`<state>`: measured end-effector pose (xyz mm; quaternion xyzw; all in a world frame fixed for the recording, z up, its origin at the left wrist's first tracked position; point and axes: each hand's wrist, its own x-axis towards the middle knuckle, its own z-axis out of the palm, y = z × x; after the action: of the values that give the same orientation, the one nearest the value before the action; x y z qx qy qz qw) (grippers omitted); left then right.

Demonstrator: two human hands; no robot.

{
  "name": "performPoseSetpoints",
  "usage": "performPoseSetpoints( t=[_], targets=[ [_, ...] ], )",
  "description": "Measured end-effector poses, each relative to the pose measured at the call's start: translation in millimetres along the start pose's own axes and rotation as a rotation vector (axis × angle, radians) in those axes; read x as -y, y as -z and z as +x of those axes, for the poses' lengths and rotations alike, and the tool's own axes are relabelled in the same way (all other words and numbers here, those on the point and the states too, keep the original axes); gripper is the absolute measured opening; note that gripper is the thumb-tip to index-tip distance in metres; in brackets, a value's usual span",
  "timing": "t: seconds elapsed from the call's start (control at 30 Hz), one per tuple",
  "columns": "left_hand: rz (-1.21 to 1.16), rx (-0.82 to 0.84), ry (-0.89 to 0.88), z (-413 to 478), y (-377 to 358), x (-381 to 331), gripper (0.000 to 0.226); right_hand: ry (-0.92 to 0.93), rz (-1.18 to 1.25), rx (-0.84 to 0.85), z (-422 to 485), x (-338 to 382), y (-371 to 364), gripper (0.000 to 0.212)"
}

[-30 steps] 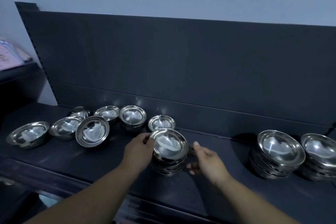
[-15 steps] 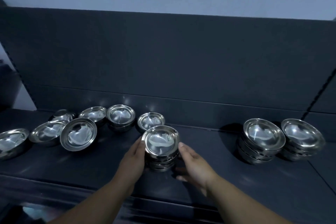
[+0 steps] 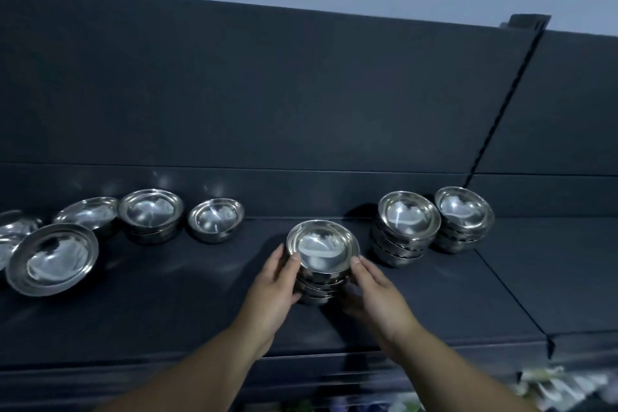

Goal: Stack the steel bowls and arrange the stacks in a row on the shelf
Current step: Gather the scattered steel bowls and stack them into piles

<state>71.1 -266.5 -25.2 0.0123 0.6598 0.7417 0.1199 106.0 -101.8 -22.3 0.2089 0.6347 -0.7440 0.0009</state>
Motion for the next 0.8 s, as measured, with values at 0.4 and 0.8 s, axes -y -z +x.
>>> performPoseSetpoints(
  t=[0.4, 0.8],
  targets=[
    [0.104, -0.020, 0.013, 44.9, -44.9, -1.1, 0.050, -0.033, -0.050, 0.148, 49.3, 20.5, 44.5, 0.053],
    [1.004, -0.149, -0.013, 20.5, -11.7, 22.7, 0.087, 0.197, -0.940, 0.271, 37.1, -5.0, 37.1, 0.036]
  ],
)
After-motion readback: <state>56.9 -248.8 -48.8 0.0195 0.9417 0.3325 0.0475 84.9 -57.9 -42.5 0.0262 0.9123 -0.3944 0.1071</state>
